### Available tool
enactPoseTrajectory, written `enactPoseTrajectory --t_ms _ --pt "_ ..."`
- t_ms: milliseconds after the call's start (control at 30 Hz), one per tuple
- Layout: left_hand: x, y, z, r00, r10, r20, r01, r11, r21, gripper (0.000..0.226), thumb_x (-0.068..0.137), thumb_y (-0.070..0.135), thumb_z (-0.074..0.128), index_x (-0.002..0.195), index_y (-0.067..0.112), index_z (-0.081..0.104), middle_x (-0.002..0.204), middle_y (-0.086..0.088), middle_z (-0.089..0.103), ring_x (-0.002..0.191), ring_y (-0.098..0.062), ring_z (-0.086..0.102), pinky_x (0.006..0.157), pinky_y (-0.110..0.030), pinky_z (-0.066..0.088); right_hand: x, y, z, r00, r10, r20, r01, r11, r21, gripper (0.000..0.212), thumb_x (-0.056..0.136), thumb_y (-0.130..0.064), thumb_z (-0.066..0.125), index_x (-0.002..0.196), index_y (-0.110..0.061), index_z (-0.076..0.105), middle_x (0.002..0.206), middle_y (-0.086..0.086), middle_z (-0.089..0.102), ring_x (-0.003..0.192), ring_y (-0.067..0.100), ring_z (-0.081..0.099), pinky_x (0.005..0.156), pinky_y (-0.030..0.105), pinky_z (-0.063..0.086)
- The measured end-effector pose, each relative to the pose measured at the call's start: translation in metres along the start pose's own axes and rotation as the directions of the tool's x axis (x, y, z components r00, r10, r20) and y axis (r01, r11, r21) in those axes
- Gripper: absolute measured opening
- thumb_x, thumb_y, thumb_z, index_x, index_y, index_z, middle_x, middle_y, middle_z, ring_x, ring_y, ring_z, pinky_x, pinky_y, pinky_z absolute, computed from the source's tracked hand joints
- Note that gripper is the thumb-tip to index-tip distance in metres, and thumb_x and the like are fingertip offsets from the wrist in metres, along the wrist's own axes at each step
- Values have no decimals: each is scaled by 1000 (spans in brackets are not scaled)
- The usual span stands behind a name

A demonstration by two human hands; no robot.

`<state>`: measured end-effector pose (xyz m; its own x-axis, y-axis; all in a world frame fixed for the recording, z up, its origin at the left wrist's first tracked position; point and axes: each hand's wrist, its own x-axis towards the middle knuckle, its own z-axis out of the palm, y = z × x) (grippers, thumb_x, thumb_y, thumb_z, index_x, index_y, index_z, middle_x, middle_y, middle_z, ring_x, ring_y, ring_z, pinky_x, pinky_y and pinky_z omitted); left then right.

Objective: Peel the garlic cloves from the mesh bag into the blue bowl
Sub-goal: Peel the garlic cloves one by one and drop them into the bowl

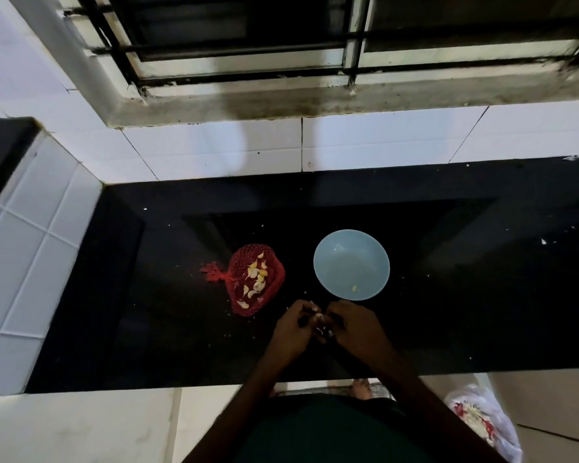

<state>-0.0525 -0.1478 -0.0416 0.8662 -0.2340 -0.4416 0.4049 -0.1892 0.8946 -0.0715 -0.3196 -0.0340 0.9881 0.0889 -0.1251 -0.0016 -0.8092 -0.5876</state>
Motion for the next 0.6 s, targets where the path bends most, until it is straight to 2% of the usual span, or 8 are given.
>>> enactPoseTrajectory --t_ms 100,167,233,300,400,467,533,600 --pt "6 -4 -7 998 -56 -27 55 998 -29 24 90 7 70 85 31 70 97 -13 75 87 -37 74 80 -51 61 0 -5 -3 999 -45 -1 45 999 -4 30 88 -46 48 83 -20 63 84 0 63 82 20 64 69 35 48" --pt "8 -6 -12 998 -46 -37 45 999 -15 23 89 5 72 82 27 70 92 -9 76 88 -34 75 83 -48 61 0 -7 -5 996 -84 -12 84 996 -5 39 87 -51 43 82 -19 64 83 0 63 81 21 64 67 34 47" --pt "8 -5 -14 999 -20 -44 20 1000 -2 20 90 0 73 85 20 69 89 -4 76 88 -27 75 83 -41 61 1 -8 -5 994 -110 -21 110 994 -18 35 89 -51 46 81 -20 62 81 0 62 79 20 63 65 35 47" --pt "7 -4 -17 998 19 -53 -18 1000 19 16 89 2 74 88 17 69 89 -4 76 88 -23 75 82 -34 61 0 -7 -4 996 -83 -33 83 997 1 25 90 -42 53 83 -21 63 82 0 62 81 19 64 67 33 48" --pt "7 -2 -28 996 31 -81 -32 999 -8 10 89 1 74 93 8 69 92 -8 77 84 -22 76 77 -27 59 -2 1 -1 998 15 -57 -12 999 51 7 87 -19 60 90 -15 66 89 3 67 90 25 66 75 33 49" --pt "7 0 -33 997 26 -72 -28 999 -20 15 86 -1 75 97 7 69 96 -8 77 88 -21 76 77 -26 59 -5 5 -1 998 62 -26 -61 997 41 11 85 -9 62 95 -14 66 95 6 69 97 29 66 80 34 49" --pt "4 0 -32 999 26 -39 -27 999 -18 22 84 -5 77 99 8 68 99 -7 76 94 -19 75 80 -28 60 -7 4 -3 999 52 15 -52 999 5 17 87 -17 62 103 -20 68 101 3 72 100 25 67 83 33 51" --pt "1 -2 -27 1000 11 -6 -11 1000 -7 29 81 -8 77 102 9 66 101 -7 76 96 -17 74 82 -27 60 -6 -3 -3 997 60 56 -57 997 -53 13 90 -33 62 100 -26 64 97 -1 72 95 21 68 78 33 52"
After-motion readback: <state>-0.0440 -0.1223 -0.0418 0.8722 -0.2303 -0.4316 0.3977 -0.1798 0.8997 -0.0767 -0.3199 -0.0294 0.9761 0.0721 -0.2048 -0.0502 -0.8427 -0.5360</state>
